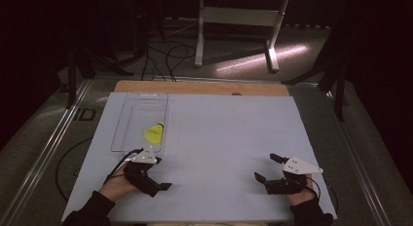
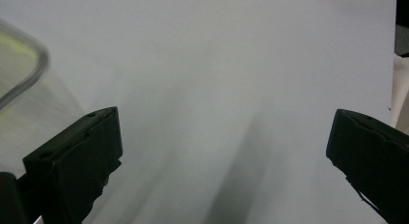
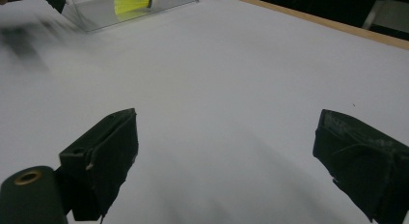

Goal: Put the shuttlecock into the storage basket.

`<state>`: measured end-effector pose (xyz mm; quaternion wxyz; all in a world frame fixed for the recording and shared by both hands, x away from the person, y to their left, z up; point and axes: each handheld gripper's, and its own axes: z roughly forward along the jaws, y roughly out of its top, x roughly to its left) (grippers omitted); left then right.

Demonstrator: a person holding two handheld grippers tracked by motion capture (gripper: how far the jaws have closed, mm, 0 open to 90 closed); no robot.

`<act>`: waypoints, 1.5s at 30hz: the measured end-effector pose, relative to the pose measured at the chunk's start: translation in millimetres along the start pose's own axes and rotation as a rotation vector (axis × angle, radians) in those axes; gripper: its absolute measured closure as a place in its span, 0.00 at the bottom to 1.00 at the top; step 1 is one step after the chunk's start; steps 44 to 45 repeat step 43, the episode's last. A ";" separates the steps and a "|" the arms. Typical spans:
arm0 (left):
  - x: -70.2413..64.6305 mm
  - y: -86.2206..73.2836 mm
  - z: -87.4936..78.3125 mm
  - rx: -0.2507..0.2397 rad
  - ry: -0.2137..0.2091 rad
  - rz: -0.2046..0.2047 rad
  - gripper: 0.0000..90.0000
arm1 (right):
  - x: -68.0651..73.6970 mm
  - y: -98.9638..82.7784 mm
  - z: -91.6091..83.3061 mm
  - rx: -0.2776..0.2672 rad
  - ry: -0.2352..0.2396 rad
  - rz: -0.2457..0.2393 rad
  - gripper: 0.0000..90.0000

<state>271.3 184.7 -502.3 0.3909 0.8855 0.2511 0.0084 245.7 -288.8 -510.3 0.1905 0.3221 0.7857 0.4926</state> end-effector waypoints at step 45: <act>8.3 -33.8 -9.1 -0.109 0.042 -0.053 0.00 | -0.5 -0.6 -0.7 -0.001 0.010 0.004 0.10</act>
